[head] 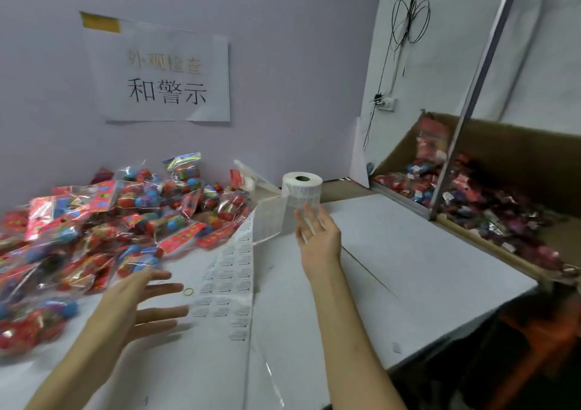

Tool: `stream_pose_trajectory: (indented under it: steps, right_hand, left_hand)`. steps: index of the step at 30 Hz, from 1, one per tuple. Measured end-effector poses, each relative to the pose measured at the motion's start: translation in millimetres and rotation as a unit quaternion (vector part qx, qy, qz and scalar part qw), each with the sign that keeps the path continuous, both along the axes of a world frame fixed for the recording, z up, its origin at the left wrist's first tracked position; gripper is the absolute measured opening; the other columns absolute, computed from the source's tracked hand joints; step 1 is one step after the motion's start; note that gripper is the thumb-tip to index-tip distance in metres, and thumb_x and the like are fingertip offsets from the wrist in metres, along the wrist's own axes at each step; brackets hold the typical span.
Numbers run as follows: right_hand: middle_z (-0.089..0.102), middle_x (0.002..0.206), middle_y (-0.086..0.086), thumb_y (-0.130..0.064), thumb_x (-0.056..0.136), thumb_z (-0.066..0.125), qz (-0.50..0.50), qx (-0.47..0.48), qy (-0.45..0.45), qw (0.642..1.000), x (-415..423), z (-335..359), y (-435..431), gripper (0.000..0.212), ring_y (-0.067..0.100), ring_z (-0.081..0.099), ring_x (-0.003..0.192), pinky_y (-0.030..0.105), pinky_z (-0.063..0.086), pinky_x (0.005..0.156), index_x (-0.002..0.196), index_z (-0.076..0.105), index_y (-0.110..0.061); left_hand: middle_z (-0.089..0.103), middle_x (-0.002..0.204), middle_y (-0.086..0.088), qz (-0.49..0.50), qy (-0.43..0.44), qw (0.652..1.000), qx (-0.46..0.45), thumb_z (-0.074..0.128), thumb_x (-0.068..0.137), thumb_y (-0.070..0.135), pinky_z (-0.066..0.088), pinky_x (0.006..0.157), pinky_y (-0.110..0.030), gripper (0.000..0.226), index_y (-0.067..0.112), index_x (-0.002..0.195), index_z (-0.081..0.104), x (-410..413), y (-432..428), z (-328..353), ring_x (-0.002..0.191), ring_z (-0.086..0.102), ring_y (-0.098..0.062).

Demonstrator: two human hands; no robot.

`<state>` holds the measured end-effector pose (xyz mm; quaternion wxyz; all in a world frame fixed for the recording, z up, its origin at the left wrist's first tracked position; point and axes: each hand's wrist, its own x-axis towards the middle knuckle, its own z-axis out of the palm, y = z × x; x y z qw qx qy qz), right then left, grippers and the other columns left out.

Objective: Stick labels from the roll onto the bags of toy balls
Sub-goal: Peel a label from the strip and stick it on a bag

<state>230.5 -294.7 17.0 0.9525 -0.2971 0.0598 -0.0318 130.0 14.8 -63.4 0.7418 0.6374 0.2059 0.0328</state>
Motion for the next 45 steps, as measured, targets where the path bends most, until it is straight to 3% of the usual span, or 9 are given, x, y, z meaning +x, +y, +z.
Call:
stream_pose_trajectory:
  steps: [4,7,14,21,24,29,34,38,45]
  right_hand:
    - [0.078,0.096,0.005,-0.015,0.099,0.053,0.056,-0.172,-0.001,0.983,-10.6,-0.5,31.4,0.021,0.019,0.074,0.075,0.026,0.047,0.068,0.115,0.066,-0.014]
    - [0.077,0.087,0.004,-0.009,0.096,0.051,0.094,-0.340,-0.054,0.934,-22.0,-1.2,49.4,0.021,0.016,0.070,0.065,0.024,0.046,0.065,0.103,0.070,-0.014]
    - [0.073,0.078,0.006,-0.001,0.093,0.056,0.085,-0.531,-0.179,0.824,-38.7,-9.7,82.0,0.021,0.019,0.068,0.066,0.032,0.058,0.068,0.087,0.074,-0.011]
    - [0.072,0.097,-0.008,-0.013,0.095,0.063,0.093,-0.655,-0.278,0.696,-29.4,12.1,117.6,0.015,0.003,0.065,0.088,0.019,0.053,0.075,0.102,0.073,-0.021]
    - [0.066,0.122,-0.001,-0.006,0.093,0.065,0.129,-0.686,-0.311,0.645,-21.7,23.3,140.6,0.032,0.011,0.063,0.103,0.025,0.055,0.082,0.122,0.066,-0.020]
    - [0.028,0.163,0.000,-0.004,0.087,0.072,0.183,-0.784,-0.338,0.487,0.2,18.7,173.7,0.078,0.025,0.035,0.145,0.043,0.041,0.113,0.154,0.039,-0.027]
    - [0.004,0.171,0.000,-0.013,0.089,0.074,0.133,-0.866,-0.332,0.349,23.8,0.9,200.6,0.097,0.025,0.011,0.156,0.058,0.019,0.123,0.162,0.012,-0.027]
    - [0.009,0.170,0.002,-0.010,0.091,0.068,0.146,-0.869,-0.321,0.347,41.4,-7.3,210.9,0.092,0.028,0.017,0.154,0.057,0.023,0.121,0.163,0.013,-0.025]
    - [0.068,0.125,0.008,-0.015,0.094,0.057,0.128,-0.818,-0.310,0.468,42.7,-17.7,211.2,0.045,0.027,0.065,0.103,0.039,0.054,0.088,0.138,0.057,-0.026]
  left_hand:
    - [0.076,0.114,-0.014,-0.010,-0.032,0.999,0.016,0.062,0.097,0.044,0.063,0.075,-0.054,0.035,0.017,0.117,0.072,-23.7,-19.6,30.1,0.098,0.074,-0.043]
    - [0.079,0.103,-0.011,-0.016,-0.074,0.995,0.059,0.053,0.104,0.032,0.065,0.063,-0.041,0.030,0.009,0.114,0.069,-39.8,-34.1,47.7,0.086,0.076,-0.041]
    - [0.078,0.095,-0.012,0.000,-0.086,0.993,0.086,0.050,0.107,0.021,0.060,0.081,-0.049,0.026,0.003,0.111,0.068,-55.1,-53.2,67.7,0.083,0.075,-0.043]
    - [0.078,0.099,-0.009,-0.003,-0.063,0.993,0.104,0.052,0.106,0.026,0.064,0.070,-0.042,0.024,0.009,0.108,0.069,-51.7,-51.9,65.6,0.080,0.077,-0.035]
    - [0.078,0.100,-0.008,-0.017,-0.056,0.993,0.103,0.055,0.105,0.026,0.065,0.070,-0.043,0.021,0.010,0.108,0.069,-52.4,-52.9,65.0,0.080,0.077,-0.033]
    - [0.079,0.095,-0.003,-0.027,-0.061,0.994,0.089,0.057,0.104,0.025,0.065,0.070,-0.042,0.019,0.012,0.108,0.069,-55.5,-52.7,66.8,0.081,0.077,-0.032]
    - [0.078,0.096,-0.004,-0.026,-0.059,0.994,0.089,0.057,0.103,0.023,0.064,0.068,-0.040,0.017,0.012,0.106,0.069,-56.3,-54.1,66.6,0.081,0.077,-0.031]
    - [0.078,0.097,-0.002,-0.024,-0.053,0.995,0.085,0.056,0.103,0.022,0.063,0.070,-0.041,0.016,0.014,0.105,0.070,-56.3,-53.3,64.6,0.081,0.077,-0.030]
    - [0.077,0.101,0.000,0.003,-0.061,0.997,0.053,0.058,0.102,0.022,0.063,0.066,-0.039,0.013,0.018,0.108,0.069,-52.3,-49.5,60.9,0.079,0.078,-0.026]
